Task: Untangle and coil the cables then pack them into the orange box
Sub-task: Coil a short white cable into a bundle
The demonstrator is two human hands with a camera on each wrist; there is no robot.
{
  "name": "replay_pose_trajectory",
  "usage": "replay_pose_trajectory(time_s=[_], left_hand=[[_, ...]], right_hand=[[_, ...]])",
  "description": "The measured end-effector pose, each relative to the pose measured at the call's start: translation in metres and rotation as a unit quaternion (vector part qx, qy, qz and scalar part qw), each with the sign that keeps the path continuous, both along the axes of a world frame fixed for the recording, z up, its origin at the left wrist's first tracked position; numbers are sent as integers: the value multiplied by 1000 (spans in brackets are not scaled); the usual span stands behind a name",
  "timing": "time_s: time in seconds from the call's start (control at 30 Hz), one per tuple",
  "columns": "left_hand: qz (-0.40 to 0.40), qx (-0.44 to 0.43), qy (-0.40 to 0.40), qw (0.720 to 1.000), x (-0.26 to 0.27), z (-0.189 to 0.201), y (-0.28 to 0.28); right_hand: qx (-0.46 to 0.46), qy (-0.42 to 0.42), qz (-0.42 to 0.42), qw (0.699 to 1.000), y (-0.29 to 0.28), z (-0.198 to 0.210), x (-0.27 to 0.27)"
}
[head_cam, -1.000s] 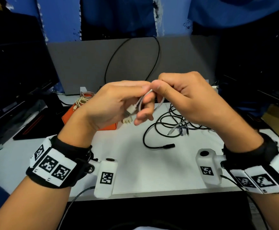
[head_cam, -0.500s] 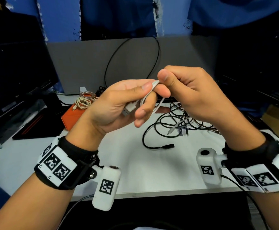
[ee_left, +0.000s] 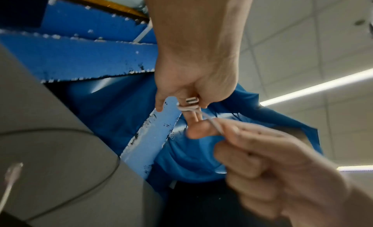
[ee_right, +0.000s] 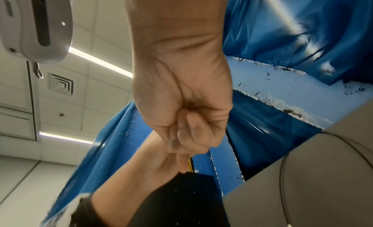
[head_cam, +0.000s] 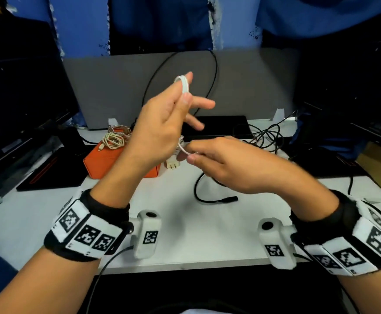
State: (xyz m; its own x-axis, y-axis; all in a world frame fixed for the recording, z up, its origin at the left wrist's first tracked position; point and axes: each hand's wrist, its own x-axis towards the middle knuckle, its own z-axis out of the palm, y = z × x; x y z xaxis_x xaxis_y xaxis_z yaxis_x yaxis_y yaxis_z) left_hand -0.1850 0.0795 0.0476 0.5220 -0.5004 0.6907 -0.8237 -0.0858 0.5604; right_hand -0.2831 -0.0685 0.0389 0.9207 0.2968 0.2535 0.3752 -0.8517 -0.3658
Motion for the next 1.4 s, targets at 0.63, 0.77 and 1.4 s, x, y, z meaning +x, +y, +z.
replay_pose_trajectory(time_s=[0.63, 0.77, 1.4], left_hand=[[-344, 14, 321, 882, -12, 5, 14], [-224, -29, 291, 930, -20, 12, 4], [34, 139, 66, 988, -4, 26, 30]], right_hand=[[83, -190, -67, 976, -18, 14, 1], [99, -223, -112, 963, -20, 13, 2], [140, -166, -161, 963, -11, 6, 7]])
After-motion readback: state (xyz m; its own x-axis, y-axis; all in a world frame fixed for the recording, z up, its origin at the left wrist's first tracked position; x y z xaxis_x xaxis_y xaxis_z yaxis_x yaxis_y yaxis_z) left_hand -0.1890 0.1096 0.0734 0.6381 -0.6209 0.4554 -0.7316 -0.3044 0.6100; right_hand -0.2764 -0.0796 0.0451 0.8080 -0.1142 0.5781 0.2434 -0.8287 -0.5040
